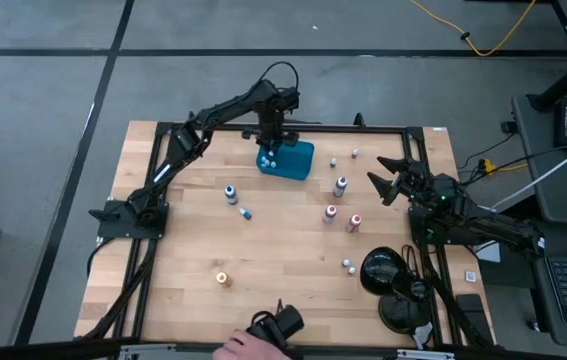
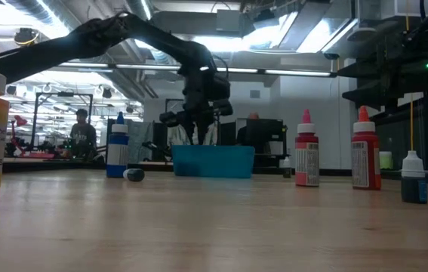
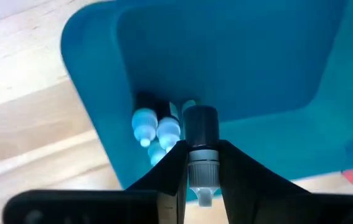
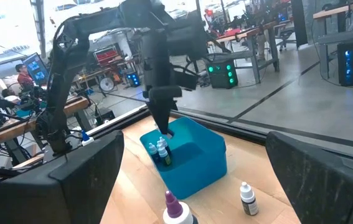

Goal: Pick & Place food coloring
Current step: Put the small black food coloring bottle into the blue bin

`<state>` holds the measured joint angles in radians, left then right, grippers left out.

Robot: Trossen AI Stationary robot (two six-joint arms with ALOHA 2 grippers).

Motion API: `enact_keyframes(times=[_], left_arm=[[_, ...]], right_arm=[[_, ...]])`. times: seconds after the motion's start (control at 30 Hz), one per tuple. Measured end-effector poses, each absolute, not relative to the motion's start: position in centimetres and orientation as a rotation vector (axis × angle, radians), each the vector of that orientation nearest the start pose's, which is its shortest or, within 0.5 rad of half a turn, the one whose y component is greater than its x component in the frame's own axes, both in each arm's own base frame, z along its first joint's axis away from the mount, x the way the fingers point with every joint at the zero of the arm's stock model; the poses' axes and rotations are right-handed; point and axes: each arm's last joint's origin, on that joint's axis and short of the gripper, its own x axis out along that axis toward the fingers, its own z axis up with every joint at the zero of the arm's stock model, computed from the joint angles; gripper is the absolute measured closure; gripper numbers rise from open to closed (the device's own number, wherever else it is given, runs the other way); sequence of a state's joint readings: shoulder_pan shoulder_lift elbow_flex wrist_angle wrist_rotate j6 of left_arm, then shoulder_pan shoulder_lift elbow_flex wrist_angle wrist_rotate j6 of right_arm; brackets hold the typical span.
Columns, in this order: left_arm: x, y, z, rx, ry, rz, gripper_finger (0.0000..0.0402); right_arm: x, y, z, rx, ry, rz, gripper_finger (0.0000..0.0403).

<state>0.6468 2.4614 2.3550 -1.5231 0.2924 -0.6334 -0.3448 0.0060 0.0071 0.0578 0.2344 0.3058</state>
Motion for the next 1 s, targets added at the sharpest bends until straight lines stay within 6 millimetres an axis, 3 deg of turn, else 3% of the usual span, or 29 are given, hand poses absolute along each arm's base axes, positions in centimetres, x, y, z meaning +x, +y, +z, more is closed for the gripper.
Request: enact_keyframes(times=[0.4, 1.0], left_arm=[[38.2, 28.2, 17.8, -1.250, 1.450, 0.727, 0.0338], [37.5, 28.9, 17.6, -1.207, 1.469, 0.747, 0.0338]], right_arm=[[8.9, -3.9, 17.1, 0.294, -0.147, -0.566, 0.0011], [8.9, -3.9, 17.1, 0.294, -0.147, -0.565, 0.0011]])
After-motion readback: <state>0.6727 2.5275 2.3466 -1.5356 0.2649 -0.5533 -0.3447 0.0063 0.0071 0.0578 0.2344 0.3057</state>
